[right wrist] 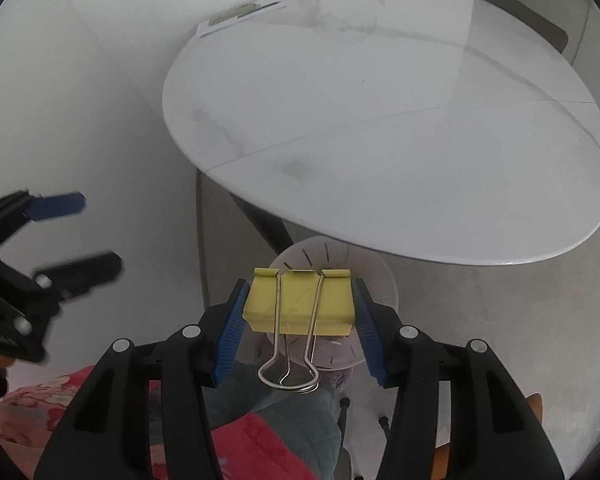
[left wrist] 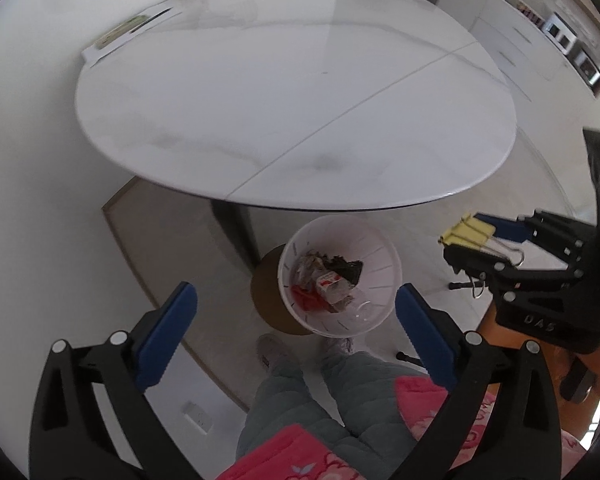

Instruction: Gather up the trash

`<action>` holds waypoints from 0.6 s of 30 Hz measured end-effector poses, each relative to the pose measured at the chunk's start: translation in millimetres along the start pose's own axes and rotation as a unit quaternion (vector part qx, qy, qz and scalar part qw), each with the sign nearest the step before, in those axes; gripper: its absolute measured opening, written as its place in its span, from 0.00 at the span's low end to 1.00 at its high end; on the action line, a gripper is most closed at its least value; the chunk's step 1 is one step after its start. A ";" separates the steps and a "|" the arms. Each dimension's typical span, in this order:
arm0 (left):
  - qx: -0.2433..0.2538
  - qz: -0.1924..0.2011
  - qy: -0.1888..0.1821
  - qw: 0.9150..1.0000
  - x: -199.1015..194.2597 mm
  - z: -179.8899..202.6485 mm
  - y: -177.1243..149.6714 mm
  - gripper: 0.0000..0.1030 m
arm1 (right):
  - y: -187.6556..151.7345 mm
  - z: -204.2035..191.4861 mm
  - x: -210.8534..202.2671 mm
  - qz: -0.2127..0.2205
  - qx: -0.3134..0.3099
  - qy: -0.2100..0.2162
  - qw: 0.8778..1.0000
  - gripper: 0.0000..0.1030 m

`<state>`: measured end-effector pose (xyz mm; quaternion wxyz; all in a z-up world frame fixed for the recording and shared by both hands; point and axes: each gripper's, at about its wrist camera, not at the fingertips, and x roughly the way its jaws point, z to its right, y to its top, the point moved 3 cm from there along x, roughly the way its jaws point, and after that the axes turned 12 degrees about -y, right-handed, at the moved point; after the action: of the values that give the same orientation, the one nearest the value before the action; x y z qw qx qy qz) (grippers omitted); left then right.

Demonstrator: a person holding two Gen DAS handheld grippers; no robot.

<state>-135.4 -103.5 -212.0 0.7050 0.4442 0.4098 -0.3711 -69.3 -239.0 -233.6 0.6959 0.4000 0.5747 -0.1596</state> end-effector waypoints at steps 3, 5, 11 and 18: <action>-0.012 -0.001 0.010 1.000 -1.8 -8.8 1.6 0.92 | -3.9 -8.2 17.1 -0.007 -0.009 -0.001 1.000 0.51; -0.019 -0.001 0.016 1.000 -4.7 -13.2 -1.5 0.92 | -6.4 -12.3 32.1 -0.017 -0.015 -0.004 1.000 0.59; -0.037 -0.001 0.029 0.999 -5.2 -18.2 -1.6 0.92 | -2.5 -13.5 47.4 -0.035 -0.008 -0.018 0.999 0.80; -0.059 0.003 0.032 0.998 -5.9 -13.8 2.8 0.92 | 8.7 -17.3 34.7 -0.027 -0.030 -0.045 0.998 0.90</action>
<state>-138.7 -88.9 -209.4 0.7178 0.4147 0.4519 -0.3295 -65.0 -212.5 -262.9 0.7281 0.3558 0.5581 -0.1786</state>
